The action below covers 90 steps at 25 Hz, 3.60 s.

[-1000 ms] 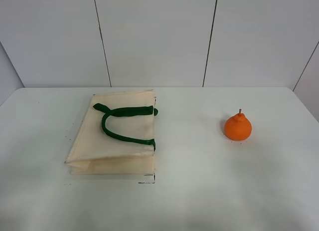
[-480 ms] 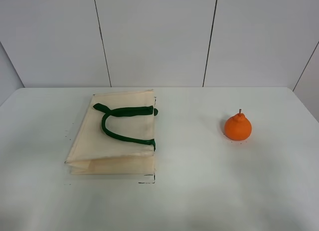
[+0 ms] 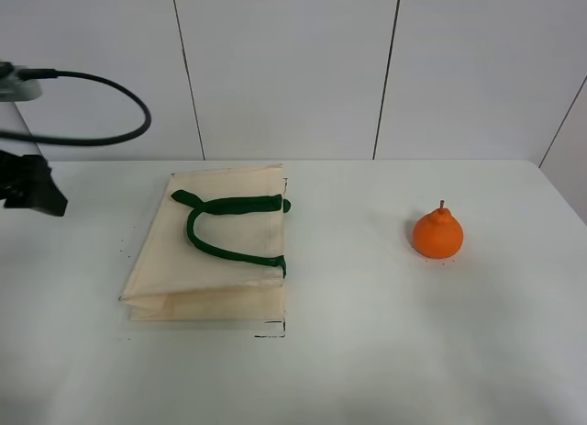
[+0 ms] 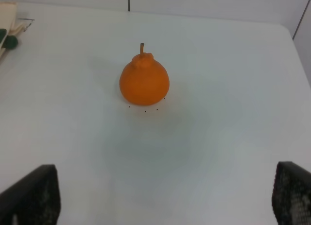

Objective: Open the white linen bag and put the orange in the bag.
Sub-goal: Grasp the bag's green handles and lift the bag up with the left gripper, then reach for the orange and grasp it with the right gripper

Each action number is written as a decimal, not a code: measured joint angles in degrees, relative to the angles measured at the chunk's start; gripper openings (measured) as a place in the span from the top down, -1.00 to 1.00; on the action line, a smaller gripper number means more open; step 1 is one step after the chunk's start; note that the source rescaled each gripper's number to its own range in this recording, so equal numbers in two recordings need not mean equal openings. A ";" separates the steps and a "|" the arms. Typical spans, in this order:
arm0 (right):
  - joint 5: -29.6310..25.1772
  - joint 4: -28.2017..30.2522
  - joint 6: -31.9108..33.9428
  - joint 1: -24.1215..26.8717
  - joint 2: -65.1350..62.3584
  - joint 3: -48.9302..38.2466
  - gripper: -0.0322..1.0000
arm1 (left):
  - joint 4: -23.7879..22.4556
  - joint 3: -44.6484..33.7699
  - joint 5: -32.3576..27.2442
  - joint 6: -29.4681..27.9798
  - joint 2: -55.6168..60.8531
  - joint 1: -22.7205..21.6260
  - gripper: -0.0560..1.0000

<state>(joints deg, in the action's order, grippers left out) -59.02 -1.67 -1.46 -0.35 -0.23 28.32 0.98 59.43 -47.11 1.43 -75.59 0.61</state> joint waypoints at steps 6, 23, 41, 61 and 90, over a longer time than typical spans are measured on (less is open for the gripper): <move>0.00 0.00 0.00 0.00 0.00 0.00 -1.00 | 0.00 14.99 -1.19 -3.14 -20.91 0.00 -1.00; 0.00 0.00 0.00 0.00 0.00 0.00 -1.00 | -1.45 35.63 -4.61 -17.89 -43.71 17.45 -1.00; 0.00 0.00 0.00 0.00 0.00 0.00 -1.00 | -1.65 35.67 1.75 -18.60 -56.13 16.94 -1.00; 0.00 0.00 0.00 0.00 0.00 0.00 -1.00 | -2.45 45.40 -8.58 -19.46 -55.67 16.78 0.88; 6.70 -2.09 1.90 0.00 71.84 28.48 -1.00 | -0.68 66.95 -20.76 -12.39 -35.33 20.45 0.89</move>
<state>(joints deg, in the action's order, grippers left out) -52.32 -3.76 0.44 -0.35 71.61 56.80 0.30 126.38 -67.87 -10.96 -110.92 21.06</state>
